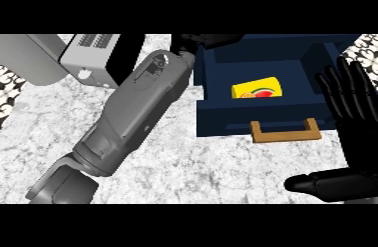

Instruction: Pick up the cup, place it into the drawer and close the drawer

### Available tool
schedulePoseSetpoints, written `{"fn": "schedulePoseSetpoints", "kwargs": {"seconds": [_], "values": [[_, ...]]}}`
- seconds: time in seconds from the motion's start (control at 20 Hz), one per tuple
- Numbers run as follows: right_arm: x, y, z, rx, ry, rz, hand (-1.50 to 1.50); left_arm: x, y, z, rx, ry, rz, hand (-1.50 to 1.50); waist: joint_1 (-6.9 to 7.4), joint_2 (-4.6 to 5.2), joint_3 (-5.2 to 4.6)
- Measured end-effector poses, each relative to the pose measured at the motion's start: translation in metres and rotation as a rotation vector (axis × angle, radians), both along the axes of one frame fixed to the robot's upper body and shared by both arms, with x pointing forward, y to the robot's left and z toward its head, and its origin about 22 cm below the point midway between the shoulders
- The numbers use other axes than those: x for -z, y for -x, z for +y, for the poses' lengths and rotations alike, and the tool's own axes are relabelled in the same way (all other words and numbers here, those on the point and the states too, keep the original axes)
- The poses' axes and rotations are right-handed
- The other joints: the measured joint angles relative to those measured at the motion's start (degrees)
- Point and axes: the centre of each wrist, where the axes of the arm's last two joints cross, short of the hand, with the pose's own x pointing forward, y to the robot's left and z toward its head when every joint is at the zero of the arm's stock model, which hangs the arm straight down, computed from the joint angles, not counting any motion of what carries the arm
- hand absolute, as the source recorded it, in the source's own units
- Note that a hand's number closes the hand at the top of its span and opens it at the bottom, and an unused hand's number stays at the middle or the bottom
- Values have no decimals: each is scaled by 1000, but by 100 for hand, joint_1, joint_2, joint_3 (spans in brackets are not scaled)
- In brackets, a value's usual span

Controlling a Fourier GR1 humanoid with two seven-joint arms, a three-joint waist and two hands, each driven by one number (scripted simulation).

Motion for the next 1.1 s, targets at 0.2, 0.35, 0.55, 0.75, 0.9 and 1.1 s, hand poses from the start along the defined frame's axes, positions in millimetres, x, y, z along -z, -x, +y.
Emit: {"fn": "schedulePoseSetpoints", "kwargs": {"seconds": [0.2,0.35,0.55,0.75,0.9,1.1], "values": [[-4,0,-5,-10,-1,-10,-150,10,-2,-2,-5,-51,15,150,-76,16,1],[0,-2,1,-22,-3,-10,-150,18,-1,-4,-6,-87,13,150,-137,32,2],[-8,-4,4,-38,-2,-14,-150,24,0,-7,-17,-135,22,150,-237,53,3],[-12,-6,6,-48,-5,-17,-150,29,0,-8,-27,-216,27,-150,-264,62,4],[-12,-5,7,-65,-9,-21,-150,30,1,-10,-42,-255,25,-150,-334,79,6],[-13,-9,14,-80,-22,-31,-150,34,4,-12,-39,-240,25,-150,-362,95,5]]}}
